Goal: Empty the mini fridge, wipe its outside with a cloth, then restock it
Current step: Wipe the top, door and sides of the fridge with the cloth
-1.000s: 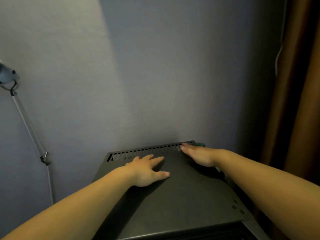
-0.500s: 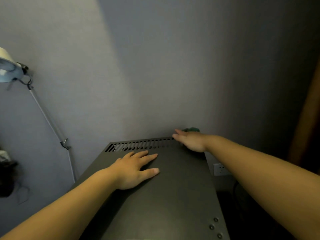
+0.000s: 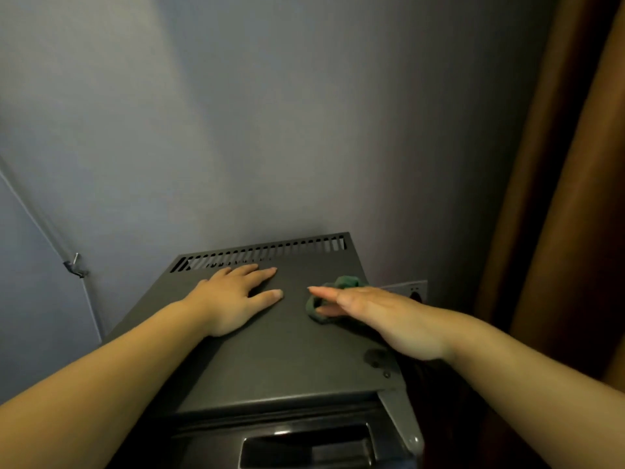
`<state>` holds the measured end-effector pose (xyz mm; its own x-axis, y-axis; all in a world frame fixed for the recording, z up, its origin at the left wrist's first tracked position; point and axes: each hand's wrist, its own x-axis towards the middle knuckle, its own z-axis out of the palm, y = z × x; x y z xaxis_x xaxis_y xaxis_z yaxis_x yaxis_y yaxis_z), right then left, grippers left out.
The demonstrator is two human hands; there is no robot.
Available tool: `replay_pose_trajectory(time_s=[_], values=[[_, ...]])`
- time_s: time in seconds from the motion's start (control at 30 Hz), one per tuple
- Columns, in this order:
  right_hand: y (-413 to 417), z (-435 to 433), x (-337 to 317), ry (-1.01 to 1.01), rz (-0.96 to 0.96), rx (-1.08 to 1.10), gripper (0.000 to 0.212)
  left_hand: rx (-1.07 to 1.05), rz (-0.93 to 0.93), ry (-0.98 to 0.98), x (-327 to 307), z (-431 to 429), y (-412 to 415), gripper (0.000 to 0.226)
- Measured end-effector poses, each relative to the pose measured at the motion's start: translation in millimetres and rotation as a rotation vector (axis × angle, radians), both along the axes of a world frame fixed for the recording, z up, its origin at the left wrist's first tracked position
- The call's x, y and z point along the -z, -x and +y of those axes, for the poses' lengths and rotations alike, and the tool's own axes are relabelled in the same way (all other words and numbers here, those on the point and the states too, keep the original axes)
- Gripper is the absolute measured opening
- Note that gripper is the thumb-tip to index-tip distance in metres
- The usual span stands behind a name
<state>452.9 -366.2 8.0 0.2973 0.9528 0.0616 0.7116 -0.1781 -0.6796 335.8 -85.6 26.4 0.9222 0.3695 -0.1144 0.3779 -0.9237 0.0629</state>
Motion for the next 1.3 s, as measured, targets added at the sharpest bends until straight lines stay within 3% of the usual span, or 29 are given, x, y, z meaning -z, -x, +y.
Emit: replay_pose_trajectory(time_s=[0.07, 0.13, 0.23, 0.33, 0.4, 0.53, 0.67, 0.8, 0.9, 1.13, 1.3], values=[[0.5, 5.6, 25.1, 0.042, -0.005, 0.019, 0.033, 0.002, -0.048, -0.069, -2.7, -3.3, 1.3, 0.105], [11.6, -2.1, 40.1, 0.061, 0.079, 0.021, 0.030, 0.007, -0.070, -0.158, -6.8, -9.4, 6.9, 0.092], [69.8, -29.2, 7.8, 0.017, 0.164, 0.159, 0.050, 0.061, -0.117, -0.119, -10.4, -24.5, 30.6, 0.078], [117.1, -53.4, -14.7, -0.026, 0.300, 0.213, 0.057, 0.199, -0.134, -0.038, -11.5, -37.8, 75.1, 0.074], [136.5, -54.8, -19.2, -0.065, 0.280, 0.291, 0.062, 0.287, -0.144, 0.005, -11.7, -37.7, 106.6, 0.072], [177.0, -50.0, -7.3, -0.370, 0.261, 0.556, 0.052, 0.356, -0.123, 0.039, -8.8, -19.0, 157.4, 0.072], [230.4, -37.2, 25.2, -0.431, -0.080, 0.755, 0.050, 0.354, -0.090, 0.069, -3.5, 2.5, 193.2, 0.091], [265.0, -10.5, 66.3, -0.429, -0.383, 0.690, 0.061, 0.350, -0.113, 0.046, 4.7, 17.4, 214.6, 0.103], [282.9, 9.2, 92.8, -0.413, -0.510, 0.554, 0.066, 0.325, -0.135, 0.049, 5.0, 21.6, 226.3, 0.094], [293.5, 43.1, 152.9, -0.115, -0.934, 0.235, 0.077, 0.311, -0.241, 0.005, 18.2, 25.8, 231.8, 0.067], [279.1, 41.6, 158.1, -0.090, -1.060, 0.220, 0.074, 0.311, -0.262, 0.015, 19.5, 25.0, 232.3, 0.065]])
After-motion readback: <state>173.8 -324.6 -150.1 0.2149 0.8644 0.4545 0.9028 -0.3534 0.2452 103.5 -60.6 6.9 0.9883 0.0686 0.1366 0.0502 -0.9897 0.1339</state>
